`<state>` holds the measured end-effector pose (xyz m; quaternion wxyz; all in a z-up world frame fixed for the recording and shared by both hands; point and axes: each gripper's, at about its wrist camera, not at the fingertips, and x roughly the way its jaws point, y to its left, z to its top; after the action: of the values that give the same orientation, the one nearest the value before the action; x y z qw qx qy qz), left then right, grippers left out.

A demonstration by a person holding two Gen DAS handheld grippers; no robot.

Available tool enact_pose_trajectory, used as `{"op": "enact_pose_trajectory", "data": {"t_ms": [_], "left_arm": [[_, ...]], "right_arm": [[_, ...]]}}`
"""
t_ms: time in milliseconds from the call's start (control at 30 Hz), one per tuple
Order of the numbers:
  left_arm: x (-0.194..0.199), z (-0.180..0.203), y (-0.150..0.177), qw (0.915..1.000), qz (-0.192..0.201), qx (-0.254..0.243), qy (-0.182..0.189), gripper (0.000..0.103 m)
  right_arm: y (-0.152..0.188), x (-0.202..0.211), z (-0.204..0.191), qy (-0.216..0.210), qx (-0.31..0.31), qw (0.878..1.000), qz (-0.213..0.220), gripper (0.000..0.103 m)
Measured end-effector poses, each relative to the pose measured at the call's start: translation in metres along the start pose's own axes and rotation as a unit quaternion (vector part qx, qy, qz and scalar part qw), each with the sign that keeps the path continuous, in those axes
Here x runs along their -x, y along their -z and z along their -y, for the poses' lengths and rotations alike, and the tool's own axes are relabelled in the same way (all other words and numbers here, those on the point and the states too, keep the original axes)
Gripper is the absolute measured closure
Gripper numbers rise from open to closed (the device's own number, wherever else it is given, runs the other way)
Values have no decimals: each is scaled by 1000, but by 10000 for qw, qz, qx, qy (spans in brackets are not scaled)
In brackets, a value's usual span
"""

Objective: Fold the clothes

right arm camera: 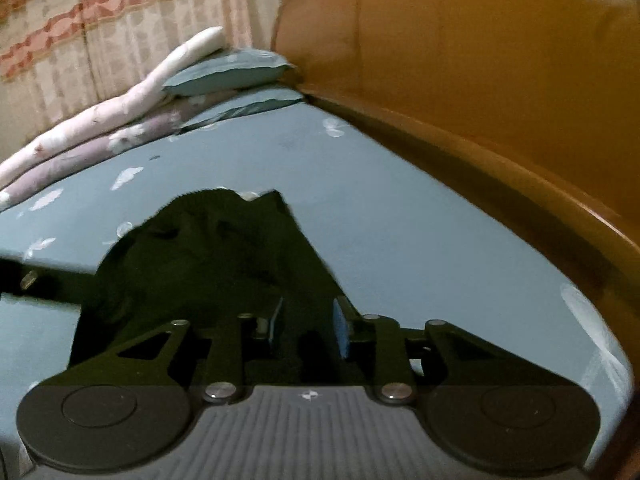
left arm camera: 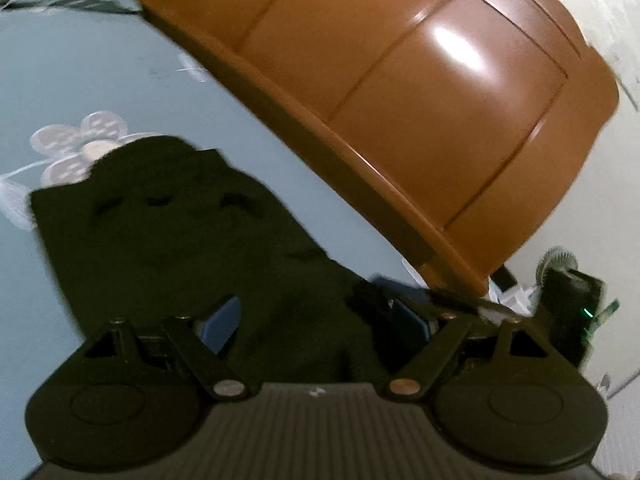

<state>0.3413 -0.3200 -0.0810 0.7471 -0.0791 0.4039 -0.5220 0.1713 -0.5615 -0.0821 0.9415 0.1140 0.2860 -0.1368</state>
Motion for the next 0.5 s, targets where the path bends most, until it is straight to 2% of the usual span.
{"op": "enact_pose_trajectory", "data": {"t_ms": [133,200,267,367,500], "left_arm": [[-9,4,1,9997,-19,-202,-105,20],[-13,6,2,9994,-29,-303,-157,20],[-17,8,3,9990,-38,-403,-209,20],[-24,11,4,9980,-53,-554,-288,20],[-10,12,7,9971,-29,-699,-315,16]], "right_arm": [[24,24,6,461,-193,9986,143,72],[37,27,12,662,-293,9973,89,67],[47,20,20,665,-512,9965,-70,61],[49,23,23,607,-666,9959,10,59],[49,23,20,572,-704,9959,53,51]]}}
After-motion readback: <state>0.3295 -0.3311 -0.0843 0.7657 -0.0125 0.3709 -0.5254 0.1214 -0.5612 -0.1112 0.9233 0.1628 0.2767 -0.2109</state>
